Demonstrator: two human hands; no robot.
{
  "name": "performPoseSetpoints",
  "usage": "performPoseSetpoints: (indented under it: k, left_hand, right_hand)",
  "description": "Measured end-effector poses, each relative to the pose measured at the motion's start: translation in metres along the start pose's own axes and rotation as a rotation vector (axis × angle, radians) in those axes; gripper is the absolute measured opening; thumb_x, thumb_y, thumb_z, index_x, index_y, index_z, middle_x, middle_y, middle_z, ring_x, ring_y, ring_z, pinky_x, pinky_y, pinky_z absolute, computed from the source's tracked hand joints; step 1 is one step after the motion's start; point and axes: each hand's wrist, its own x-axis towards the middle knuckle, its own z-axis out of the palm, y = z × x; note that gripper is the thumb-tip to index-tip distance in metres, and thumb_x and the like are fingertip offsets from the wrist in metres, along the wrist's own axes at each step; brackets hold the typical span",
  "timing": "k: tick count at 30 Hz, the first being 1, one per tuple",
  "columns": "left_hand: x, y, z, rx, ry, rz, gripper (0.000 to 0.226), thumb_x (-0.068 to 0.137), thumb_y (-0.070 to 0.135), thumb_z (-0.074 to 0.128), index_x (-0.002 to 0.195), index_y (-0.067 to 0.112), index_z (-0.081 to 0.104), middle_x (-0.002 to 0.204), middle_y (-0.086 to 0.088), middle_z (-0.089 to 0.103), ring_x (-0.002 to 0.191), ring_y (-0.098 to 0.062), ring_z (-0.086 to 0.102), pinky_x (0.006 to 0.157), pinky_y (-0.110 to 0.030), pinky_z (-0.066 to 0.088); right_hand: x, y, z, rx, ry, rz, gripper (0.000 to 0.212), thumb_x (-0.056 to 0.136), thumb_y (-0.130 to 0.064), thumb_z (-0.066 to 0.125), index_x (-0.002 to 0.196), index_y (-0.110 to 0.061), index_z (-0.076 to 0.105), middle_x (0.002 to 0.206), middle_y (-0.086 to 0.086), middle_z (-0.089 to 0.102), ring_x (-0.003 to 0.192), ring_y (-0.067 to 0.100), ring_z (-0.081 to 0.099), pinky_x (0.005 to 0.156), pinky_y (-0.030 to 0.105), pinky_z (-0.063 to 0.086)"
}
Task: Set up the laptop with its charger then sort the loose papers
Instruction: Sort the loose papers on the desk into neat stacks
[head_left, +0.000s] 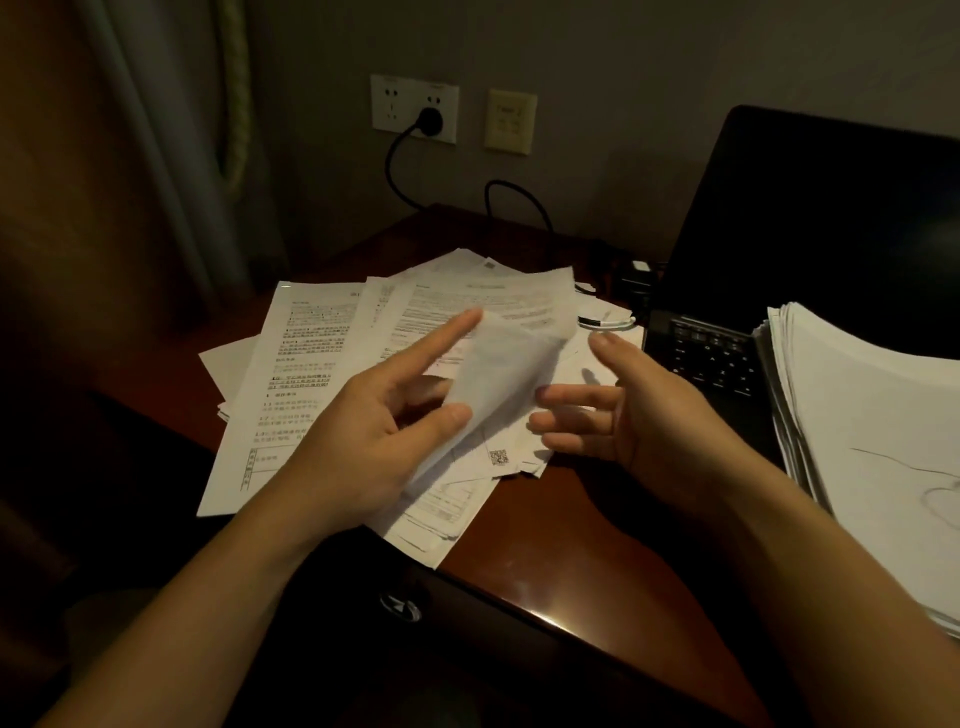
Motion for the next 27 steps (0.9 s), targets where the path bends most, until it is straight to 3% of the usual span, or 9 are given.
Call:
performPoseSetpoints:
  k: [2, 4, 6, 8, 11, 13, 16, 21, 27]
  left_hand:
    - [0.000, 0.002, -0.001, -0.029, -0.084, 0.003, 0.076, 0.095, 0.010, 0.063, 0.147, 0.057, 0.032, 0.063, 0.003, 0.045, 0.062, -0.006, 0.047, 0.062, -0.018, 0.041]
    - [0.001, 0.005, 0.001, -0.086, -0.205, -0.010, 0.078, 0.092, 0.009, 0.066, 0.148, 0.050, 0.032, 0.066, 0.012, 0.057, 0.071, -0.001, 0.057, 0.074, -0.015, 0.045]
    - [0.003, 0.012, 0.004, -0.096, -0.297, -0.051, 0.072, 0.088, 0.016, 0.069, 0.146, 0.045, 0.037, 0.086, 0.005, 0.075, 0.092, -0.007, 0.070, 0.087, -0.018, 0.049]
    - [0.008, 0.015, 0.002, -0.141, -0.296, -0.117, 0.059, 0.089, 0.021, 0.067, 0.142, 0.037, 0.046, 0.104, -0.003, 0.077, 0.105, -0.014, 0.071, 0.090, -0.022, 0.053]
    - [0.020, 0.012, 0.000, -0.011, -0.099, -0.143, 0.042, 0.090, 0.029, 0.067, 0.131, 0.039, 0.061, 0.121, 0.013, 0.070, 0.108, -0.001, 0.067, 0.091, -0.025, 0.056]
    - [0.027, 0.010, -0.002, -0.112, 0.086, -0.232, 0.041, 0.094, 0.021, 0.065, 0.131, 0.038, 0.062, 0.128, 0.016, 0.062, 0.098, 0.008, 0.067, 0.077, -0.020, 0.058]
    - [0.041, 0.012, -0.012, -0.262, 0.287, -0.386, 0.035, 0.100, 0.025, 0.059, 0.131, 0.040, 0.056, 0.117, 0.010, 0.068, 0.087, -0.005, 0.073, 0.068, -0.030, 0.061]
    - [0.059, 0.030, -0.030, -0.256, 0.340, -0.399, 0.028, 0.103, 0.038, 0.052, 0.105, 0.021, 0.074, 0.091, -0.001, 0.078, 0.083, -0.021, 0.076, 0.076, -0.041, 0.060]
    - [0.071, 0.051, -0.034, -0.327, 0.383, -0.233, 0.024, 0.096, 0.036, 0.060, 0.100, 0.015, 0.072, 0.092, -0.003, 0.077, 0.086, -0.024, 0.076, 0.074, -0.044, 0.061]
  right_hand:
    - [0.000, -0.001, -0.001, 0.083, 0.006, 0.042, 0.063, 0.093, -0.041, 0.064, 0.150, -0.032, 0.038, 0.123, 0.020, 0.067, 0.095, 0.036, 0.074, 0.067, 0.041, 0.062]
    - [-0.001, -0.001, -0.003, 0.067, 0.014, 0.032, 0.040, 0.094, -0.028, 0.065, 0.133, -0.021, 0.056, 0.122, 0.011, 0.068, 0.099, 0.029, 0.073, 0.068, 0.039, 0.062]
    - [0.000, 0.002, -0.007, -0.069, 0.032, -0.008, 0.027, 0.094, -0.009, 0.064, 0.120, -0.018, 0.063, 0.114, 0.006, 0.073, 0.095, 0.024, 0.074, 0.069, 0.036, 0.062]
    - [0.000, 0.003, -0.010, -0.225, 0.056, -0.048, 0.026, 0.094, -0.002, 0.063, 0.115, -0.016, 0.066, 0.107, 0.004, 0.077, 0.089, 0.022, 0.076, 0.070, 0.036, 0.062]
    - [-0.003, -0.001, -0.009, -0.282, 0.075, -0.132, 0.025, 0.096, -0.005, 0.063, 0.116, -0.019, 0.065, 0.100, -0.003, 0.078, 0.087, 0.017, 0.076, 0.063, 0.029, 0.061]
    - [-0.005, -0.004, -0.009, -0.289, 0.080, -0.204, 0.026, 0.098, -0.007, 0.061, 0.119, -0.021, 0.063, 0.101, -0.007, 0.078, 0.089, 0.014, 0.076, 0.064, 0.027, 0.061]
    - [-0.010, -0.008, -0.009, -0.267, 0.080, -0.280, 0.027, 0.099, -0.012, 0.059, 0.124, -0.023, 0.061, 0.105, -0.007, 0.077, 0.093, 0.014, 0.075, 0.075, 0.034, 0.062]
    - [-0.016, -0.013, -0.009, -0.243, 0.159, -0.450, 0.017, 0.100, -0.021, 0.055, 0.116, -0.023, 0.062, 0.100, -0.012, 0.075, 0.090, 0.008, 0.074, 0.063, 0.023, 0.060]
    - [-0.013, -0.023, -0.004, -0.142, 0.213, -0.562, 0.016, 0.102, -0.020, 0.054, 0.112, -0.017, 0.066, 0.101, -0.006, 0.075, 0.095, 0.017, 0.073, 0.071, 0.034, 0.062]
